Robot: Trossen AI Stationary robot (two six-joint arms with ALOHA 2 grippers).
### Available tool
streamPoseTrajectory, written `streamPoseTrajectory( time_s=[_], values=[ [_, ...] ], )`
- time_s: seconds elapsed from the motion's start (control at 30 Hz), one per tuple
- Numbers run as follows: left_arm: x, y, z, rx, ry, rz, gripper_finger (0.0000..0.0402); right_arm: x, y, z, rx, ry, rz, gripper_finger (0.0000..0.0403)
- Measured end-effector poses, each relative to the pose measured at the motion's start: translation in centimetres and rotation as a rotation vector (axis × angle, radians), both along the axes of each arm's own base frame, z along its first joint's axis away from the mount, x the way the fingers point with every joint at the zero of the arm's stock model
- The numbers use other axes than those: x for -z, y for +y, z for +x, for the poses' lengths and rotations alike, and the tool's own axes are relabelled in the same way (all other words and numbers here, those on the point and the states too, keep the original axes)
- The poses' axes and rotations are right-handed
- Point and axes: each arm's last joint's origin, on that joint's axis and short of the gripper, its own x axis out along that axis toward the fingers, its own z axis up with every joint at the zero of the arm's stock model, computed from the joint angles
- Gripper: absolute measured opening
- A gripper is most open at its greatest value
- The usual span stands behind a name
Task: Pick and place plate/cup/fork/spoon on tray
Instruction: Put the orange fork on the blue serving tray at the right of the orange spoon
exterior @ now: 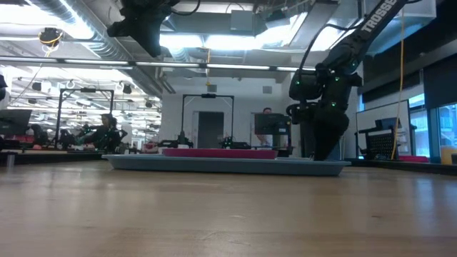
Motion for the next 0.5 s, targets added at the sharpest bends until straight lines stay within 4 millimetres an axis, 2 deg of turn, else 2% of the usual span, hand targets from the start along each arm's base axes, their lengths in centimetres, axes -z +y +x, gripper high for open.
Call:
streamPoseTrajectory(
  time_s=[0.2,0.5],
  values=[
    [0.0,0.0,0.0,0.0,0.0,0.0,0.0041,-0.7,-0.37,0.49,-0.019,-0.026,-0.014,0.0],
    [0.0,0.0,0.0,0.0,0.0,0.0,0.0041,-0.76,0.13,-0.05,-0.002,0.031,0.099,0.0]
  ],
)
